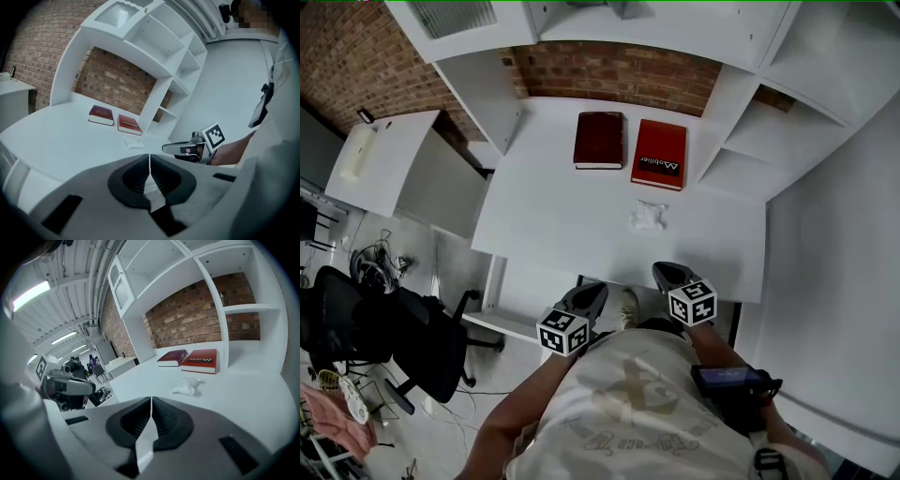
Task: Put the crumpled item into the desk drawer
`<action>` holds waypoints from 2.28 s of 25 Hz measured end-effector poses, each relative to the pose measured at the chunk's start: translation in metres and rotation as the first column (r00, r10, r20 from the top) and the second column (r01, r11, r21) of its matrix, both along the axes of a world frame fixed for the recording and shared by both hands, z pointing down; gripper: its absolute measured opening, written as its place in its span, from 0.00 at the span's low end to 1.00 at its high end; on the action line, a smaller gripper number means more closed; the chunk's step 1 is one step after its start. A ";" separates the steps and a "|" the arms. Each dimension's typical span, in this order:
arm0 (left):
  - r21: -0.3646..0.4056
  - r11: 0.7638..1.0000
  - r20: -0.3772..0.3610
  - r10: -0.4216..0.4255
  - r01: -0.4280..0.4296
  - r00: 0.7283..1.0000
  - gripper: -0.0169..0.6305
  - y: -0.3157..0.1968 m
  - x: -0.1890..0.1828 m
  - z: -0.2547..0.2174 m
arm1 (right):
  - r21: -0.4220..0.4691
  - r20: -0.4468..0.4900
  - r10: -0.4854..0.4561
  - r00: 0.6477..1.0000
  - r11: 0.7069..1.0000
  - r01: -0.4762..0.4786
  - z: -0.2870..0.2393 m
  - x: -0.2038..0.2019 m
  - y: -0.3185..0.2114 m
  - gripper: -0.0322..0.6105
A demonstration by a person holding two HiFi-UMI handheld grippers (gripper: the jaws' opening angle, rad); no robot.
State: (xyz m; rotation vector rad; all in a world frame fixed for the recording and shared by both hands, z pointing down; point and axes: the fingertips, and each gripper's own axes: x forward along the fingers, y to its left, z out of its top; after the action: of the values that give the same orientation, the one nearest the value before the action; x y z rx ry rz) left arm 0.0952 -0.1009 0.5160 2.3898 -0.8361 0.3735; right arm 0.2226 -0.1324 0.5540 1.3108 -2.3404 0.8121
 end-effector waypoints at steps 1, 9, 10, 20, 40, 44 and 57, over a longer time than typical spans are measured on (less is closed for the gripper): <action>-0.002 1.000 0.002 -0.001 0.001 1.000 0.07 -0.003 0.001 0.001 | -0.003 -0.003 -0.003 1.000 1.000 0.003 0.002 0.000 -0.004 0.09; -0.003 0.999 0.030 -0.042 0.042 0.999 0.07 -0.032 -0.003 0.008 | -0.042 -0.047 -0.009 0.999 0.999 0.007 0.026 0.011 -0.043 0.09; -0.001 0.999 0.033 -0.048 0.048 0.998 0.07 -0.037 -0.004 0.008 | -0.047 -0.054 -0.007 0.999 0.999 0.005 0.029 0.013 -0.049 0.09; -0.006 0.990 0.050 -0.140 0.140 0.989 0.07 -0.067 -0.021 0.011 | -0.073 -0.105 0.029 0.994 0.997 -0.036 0.048 0.025 -0.102 0.14; -0.076 0.980 0.107 -0.175 0.184 0.979 0.07 -0.090 -0.019 0.028 | -0.172 -0.081 0.062 0.995 0.982 -0.075 0.086 0.036 -0.149 0.42; -0.090 0.981 0.121 -0.160 0.171 0.980 0.07 -0.088 -0.015 0.033 | -0.201 -0.062 0.075 0.995 0.976 -0.086 0.095 0.036 -0.154 0.42; -0.095 0.972 0.152 -0.198 0.213 0.968 0.07 -0.087 -0.020 0.033 | -0.240 -0.054 0.051 0.997 0.969 -0.063 0.108 0.031 -0.156 0.32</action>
State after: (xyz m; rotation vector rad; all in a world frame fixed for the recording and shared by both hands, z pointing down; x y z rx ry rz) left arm 0.0753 -0.1874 0.5486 2.1691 -1.0884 0.4958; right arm 0.2539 -0.2882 0.6622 1.2822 -2.0979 1.0351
